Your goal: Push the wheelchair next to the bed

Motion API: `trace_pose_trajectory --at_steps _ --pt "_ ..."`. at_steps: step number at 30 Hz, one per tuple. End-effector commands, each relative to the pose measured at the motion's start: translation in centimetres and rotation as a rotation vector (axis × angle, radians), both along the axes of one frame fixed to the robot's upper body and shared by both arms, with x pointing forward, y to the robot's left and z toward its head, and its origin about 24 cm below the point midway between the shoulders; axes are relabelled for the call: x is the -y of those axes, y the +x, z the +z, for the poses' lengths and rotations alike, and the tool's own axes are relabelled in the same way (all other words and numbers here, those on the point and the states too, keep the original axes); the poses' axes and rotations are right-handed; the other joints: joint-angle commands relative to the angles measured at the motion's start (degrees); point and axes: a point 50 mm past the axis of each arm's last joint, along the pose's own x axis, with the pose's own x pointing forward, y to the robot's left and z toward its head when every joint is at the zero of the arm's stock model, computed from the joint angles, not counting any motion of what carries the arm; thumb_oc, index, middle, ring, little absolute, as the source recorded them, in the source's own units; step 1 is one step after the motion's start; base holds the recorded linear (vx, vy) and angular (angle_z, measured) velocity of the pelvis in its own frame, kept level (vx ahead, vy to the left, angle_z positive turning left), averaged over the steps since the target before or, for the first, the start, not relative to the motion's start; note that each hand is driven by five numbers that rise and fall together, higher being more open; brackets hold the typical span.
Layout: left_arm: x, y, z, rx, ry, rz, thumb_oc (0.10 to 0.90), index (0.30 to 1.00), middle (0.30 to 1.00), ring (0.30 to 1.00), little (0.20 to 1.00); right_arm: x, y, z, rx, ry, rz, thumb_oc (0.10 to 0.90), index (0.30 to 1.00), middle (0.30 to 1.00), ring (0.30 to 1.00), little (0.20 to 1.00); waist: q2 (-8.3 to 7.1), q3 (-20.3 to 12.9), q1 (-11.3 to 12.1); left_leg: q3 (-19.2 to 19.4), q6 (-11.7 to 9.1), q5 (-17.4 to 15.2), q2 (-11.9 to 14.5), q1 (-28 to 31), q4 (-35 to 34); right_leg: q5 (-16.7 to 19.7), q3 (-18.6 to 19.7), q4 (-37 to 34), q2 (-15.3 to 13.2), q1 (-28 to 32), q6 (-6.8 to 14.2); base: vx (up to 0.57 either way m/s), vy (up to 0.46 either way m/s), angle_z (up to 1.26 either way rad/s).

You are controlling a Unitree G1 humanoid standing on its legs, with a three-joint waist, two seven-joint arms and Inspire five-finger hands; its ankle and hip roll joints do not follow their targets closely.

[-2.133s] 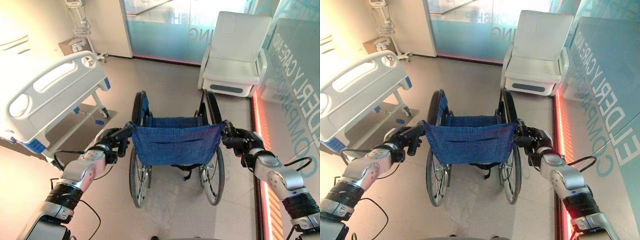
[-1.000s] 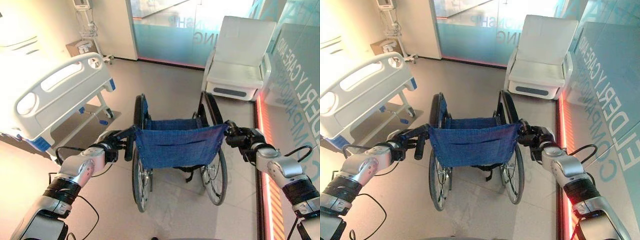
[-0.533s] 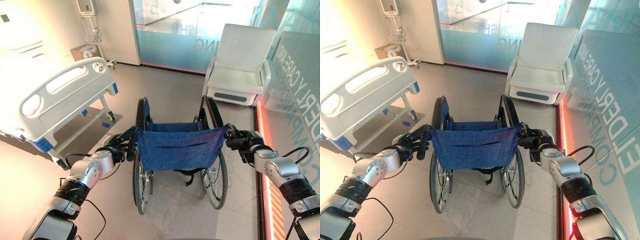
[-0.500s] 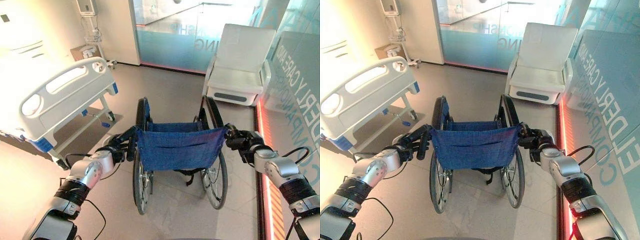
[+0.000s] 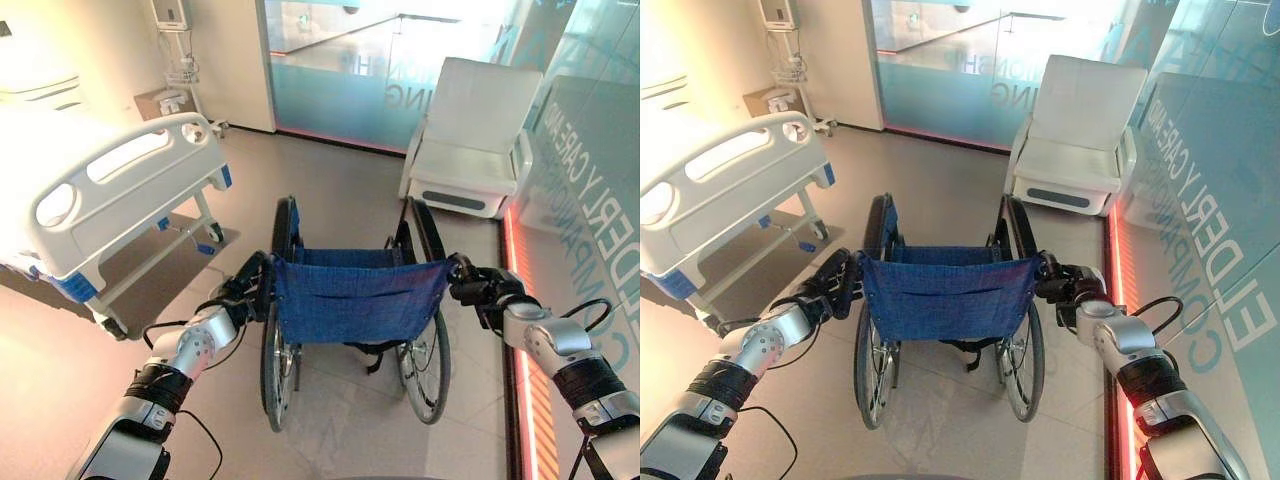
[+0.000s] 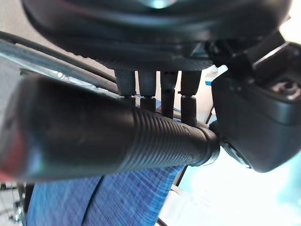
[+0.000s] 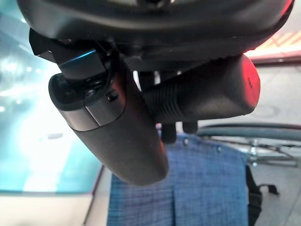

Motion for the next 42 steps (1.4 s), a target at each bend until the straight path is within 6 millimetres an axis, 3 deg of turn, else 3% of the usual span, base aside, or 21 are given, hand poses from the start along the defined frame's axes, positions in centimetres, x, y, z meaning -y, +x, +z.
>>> trace_pose_trajectory --at_steps 1,10,15,21,32,42 --pt "11.5 3.4 9.2 0.407 -0.361 -0.386 0.800 0.900 0.900 0.900 0.900 -11.9 4.0 6.0 0.285 0.399 0.303 0.400 0.300 0.300 0.300 0.300 0.83 1.5 2.5 1.6 3.5 -9.0 -5.8 -0.9 6.5 1.1 -0.4 7.3 -3.2 -5.1 2.1 0.00 0.000 0.00" --pt "11.4 3.2 10.9 0.564 -0.305 -0.367 0.800 0.900 0.900 0.900 0.900 -10.6 4.1 6.1 0.293 0.374 0.272 0.400 0.300 0.300 0.300 0.300 0.66 0.6 2.3 1.9 3.4 -8.7 -5.5 0.0 4.3 1.0 -0.8 5.8 -2.9 -4.6 1.9 -0.05 -0.011 0.03" --pt "11.1 2.1 13.4 0.745 -0.347 -0.333 0.800 0.900 0.900 0.900 0.900 -9.6 3.8 6.1 0.312 0.369 0.240 0.400 0.300 0.300 0.300 0.300 0.24 0.1 2.9 2.2 3.0 -8.4 -5.0 0.4 3.1 0.7 -2.1 4.7 -2.6 -3.8 1.5 -0.05 -0.044 0.04" --pt "11.6 0.6 14.5 0.848 -0.369 -0.397 0.800 0.900 0.900 0.900 0.900 -8.9 3.7 6.1 0.330 0.373 0.211 0.400 0.300 0.300 0.300 0.300 -0.31 -0.1 3.8 1.7 2.7 -8.1 -4.4 0.8 1.9 0.2 -3.7 4.1 -2.2 -3.0 1.1 -0.05 -0.058 0.11" --pt "11.7 0.0 13.0 0.767 -0.240 -0.602 0.800 0.900 0.900 0.900 0.900 -8.0 3.9 6.6 0.341 0.362 0.193 0.400 0.300 0.300 0.300 0.300 -0.12 -0.6 4.4 1.8 1.7 -7.1 -3.6 0.9 0.2 0.5 -4.8 2.1 -1.1 -2.1 0.8 -0.03 -0.037 0.02" --pt "9.5 0.9 12.7 0.622 0.092 -0.835 0.800 0.900 0.900 0.900 0.900 -7.3 4.2 7.4 0.329 0.329 0.195 0.400 0.300 0.300 0.300 0.300 1.19 -1.8 4.1 2.3 1.0 -6.7 -3.2 0.7 0.2 0.6 -4.7 0.8 -0.4 -1.6 0.4 0.00 0.000 0.00"
